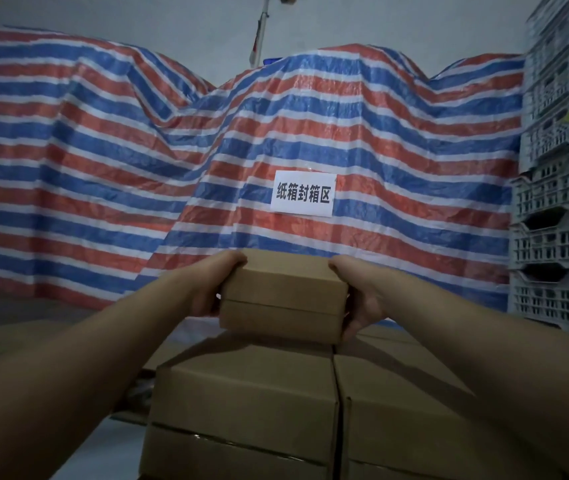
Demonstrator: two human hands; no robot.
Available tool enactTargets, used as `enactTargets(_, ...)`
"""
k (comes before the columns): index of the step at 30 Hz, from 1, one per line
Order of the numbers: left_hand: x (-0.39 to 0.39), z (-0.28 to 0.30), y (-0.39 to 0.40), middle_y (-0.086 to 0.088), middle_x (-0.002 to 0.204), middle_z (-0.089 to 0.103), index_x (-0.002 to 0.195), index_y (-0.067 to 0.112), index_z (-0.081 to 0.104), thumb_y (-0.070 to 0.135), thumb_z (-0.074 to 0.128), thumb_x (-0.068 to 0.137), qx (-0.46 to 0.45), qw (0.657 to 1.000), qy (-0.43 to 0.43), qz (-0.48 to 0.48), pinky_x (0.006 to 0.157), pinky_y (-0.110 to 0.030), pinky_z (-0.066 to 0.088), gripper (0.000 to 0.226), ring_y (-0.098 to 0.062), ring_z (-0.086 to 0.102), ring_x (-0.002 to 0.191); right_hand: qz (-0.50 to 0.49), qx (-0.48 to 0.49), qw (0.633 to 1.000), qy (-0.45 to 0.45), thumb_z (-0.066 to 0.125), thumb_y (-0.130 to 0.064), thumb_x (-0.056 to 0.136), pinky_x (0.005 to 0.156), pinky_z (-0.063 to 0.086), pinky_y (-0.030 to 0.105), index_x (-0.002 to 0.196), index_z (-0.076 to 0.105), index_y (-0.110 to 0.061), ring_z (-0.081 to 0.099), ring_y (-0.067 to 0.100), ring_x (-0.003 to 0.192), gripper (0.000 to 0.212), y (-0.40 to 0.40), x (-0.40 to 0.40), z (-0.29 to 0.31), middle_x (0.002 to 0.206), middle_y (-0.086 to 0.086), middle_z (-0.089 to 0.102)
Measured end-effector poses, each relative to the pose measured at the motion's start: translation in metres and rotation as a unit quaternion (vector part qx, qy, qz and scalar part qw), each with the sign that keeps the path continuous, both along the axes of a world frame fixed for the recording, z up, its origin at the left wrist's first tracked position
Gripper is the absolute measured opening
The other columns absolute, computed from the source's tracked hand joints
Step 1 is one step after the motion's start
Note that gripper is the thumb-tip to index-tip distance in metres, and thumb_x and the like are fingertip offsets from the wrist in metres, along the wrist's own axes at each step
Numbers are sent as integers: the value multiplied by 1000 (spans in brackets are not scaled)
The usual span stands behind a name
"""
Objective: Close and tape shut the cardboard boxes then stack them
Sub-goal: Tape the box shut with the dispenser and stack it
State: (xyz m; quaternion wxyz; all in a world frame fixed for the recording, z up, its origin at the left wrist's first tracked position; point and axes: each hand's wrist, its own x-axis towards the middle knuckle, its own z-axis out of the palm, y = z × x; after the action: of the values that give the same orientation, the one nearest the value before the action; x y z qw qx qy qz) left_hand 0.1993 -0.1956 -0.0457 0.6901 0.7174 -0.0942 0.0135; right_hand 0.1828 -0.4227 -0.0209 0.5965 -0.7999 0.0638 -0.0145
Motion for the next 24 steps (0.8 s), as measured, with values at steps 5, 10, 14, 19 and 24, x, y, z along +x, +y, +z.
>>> enactTargets(5,14,-9,-1,-14,108,63,108,16,55,44,47,97,22,1000,20,7,87,-40,48,31,-28,60,102,-44,-42,997,41,45,-39,93,84,54,64,103,66,-13,68,39,96,36,-3,19,-5,106,15,70)
enactTargets(10,25,-10,2,-13,102,65,107,14,57,62,38,96,54,998,43,8,76,-40,49,52,-29,62,94,-40,-47,996,59,43,-42,98,69,57,63,132,55,-6,62,46,112,51,-3,14,-2,129,25,60)
enactTargets(14,34,-18,12,-16,138,52,137,9,49,67,29,96,60,989,-22,131,103,-46,39,74,-33,50,123,-72,-99,992,38,37,-52,104,73,57,58,150,33,3,50,51,128,72,-4,7,5,149,32,41)
enactTargets(19,18,-22,52,-15,85,69,88,3,67,32,58,95,63,950,-160,262,78,-43,57,31,-32,67,84,-124,-215,968,-25,36,-54,104,85,49,52,149,36,4,50,45,128,73,-3,-8,18,146,28,44)
enactTargets(24,-19,-24,96,-11,85,65,87,9,62,22,62,93,71,945,-171,269,64,-31,52,14,-22,65,76,-154,-333,900,-235,45,-37,102,66,44,35,86,54,-5,55,27,74,37,13,-20,19,86,15,58)
